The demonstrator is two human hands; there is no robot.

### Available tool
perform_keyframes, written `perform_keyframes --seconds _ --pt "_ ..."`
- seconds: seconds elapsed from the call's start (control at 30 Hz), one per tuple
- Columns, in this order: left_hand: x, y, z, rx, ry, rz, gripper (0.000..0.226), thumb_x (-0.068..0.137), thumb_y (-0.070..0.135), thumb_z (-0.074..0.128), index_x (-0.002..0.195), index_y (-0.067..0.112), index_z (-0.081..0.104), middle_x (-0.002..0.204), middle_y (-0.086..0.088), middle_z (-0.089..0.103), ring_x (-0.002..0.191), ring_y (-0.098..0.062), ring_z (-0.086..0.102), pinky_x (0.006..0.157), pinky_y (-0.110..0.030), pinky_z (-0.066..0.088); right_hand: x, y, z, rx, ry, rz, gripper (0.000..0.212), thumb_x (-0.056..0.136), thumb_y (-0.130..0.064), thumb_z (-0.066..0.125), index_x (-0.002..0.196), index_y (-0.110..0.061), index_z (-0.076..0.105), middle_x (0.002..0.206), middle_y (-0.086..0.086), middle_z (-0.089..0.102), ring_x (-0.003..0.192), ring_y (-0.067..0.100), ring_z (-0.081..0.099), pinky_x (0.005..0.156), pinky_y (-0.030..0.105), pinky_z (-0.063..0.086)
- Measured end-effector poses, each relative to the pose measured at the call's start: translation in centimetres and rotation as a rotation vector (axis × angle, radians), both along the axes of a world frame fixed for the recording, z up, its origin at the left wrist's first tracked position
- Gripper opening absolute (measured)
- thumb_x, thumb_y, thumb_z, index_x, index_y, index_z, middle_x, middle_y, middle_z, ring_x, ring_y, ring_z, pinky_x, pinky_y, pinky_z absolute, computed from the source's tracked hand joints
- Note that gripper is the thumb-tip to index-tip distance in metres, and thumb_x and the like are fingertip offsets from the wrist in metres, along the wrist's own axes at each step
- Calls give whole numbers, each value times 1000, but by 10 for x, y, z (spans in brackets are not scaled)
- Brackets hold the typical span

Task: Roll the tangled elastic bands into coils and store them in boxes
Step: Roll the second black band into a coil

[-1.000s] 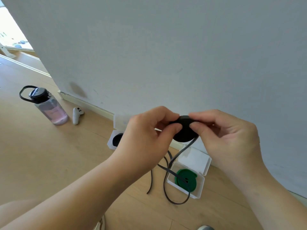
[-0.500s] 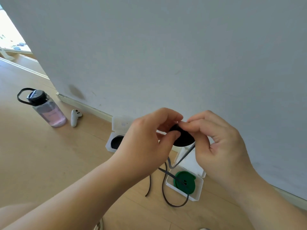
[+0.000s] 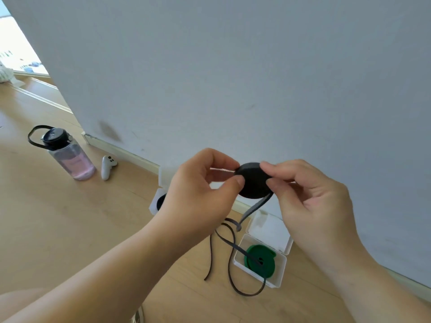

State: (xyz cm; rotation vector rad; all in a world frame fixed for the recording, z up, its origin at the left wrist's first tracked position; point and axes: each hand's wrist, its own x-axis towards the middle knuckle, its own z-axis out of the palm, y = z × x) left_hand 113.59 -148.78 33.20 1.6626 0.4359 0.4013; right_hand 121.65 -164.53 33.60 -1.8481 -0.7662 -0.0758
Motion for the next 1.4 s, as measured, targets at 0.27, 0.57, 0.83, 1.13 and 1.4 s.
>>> perform_keyframes --seconds 0.27,0.57,0.83,1.13,1.4 --pt "-2 -5 -6 437 -113 -87 26 91 -1 69 104 22 69 94 16 74 94 1 71 79 -18 59 1 -2 -8 -115 -209 12 36 88 10 70 96 -23 81 93 -13 77 91 7 73 81 11 52" --pt "3 1 4 -243 -86 35 20 93 -4 70 96 15 73 94 -5 79 92 -22 77 91 -43 62 -6 3 2 67 28 -75 36 88 -3 77 103 -36 75 92 -20 78 89 1 74 80 7 52" --pt "-3 -3 2 419 -48 -98 24 92 5 69 105 25 70 93 19 73 95 1 70 78 -11 55 0 -2 -5 -138 -202 -50 31 84 12 74 92 -17 80 87 -15 76 88 -4 71 78 6 51" --pt "1 3 11 -263 -67 24 14 93 -1 71 98 12 70 96 -3 77 88 -19 78 75 -32 65 5 -1 4 140 263 -72 26 79 -3 84 91 -26 78 85 -10 81 82 8 77 77 15 57" --pt "-4 1 3 223 53 -46 24 93 10 71 103 30 64 101 17 73 93 3 70 68 -12 56 4 -2 0 -28 34 -19 36 88 12 71 86 -24 78 88 -13 75 87 3 72 76 7 50"
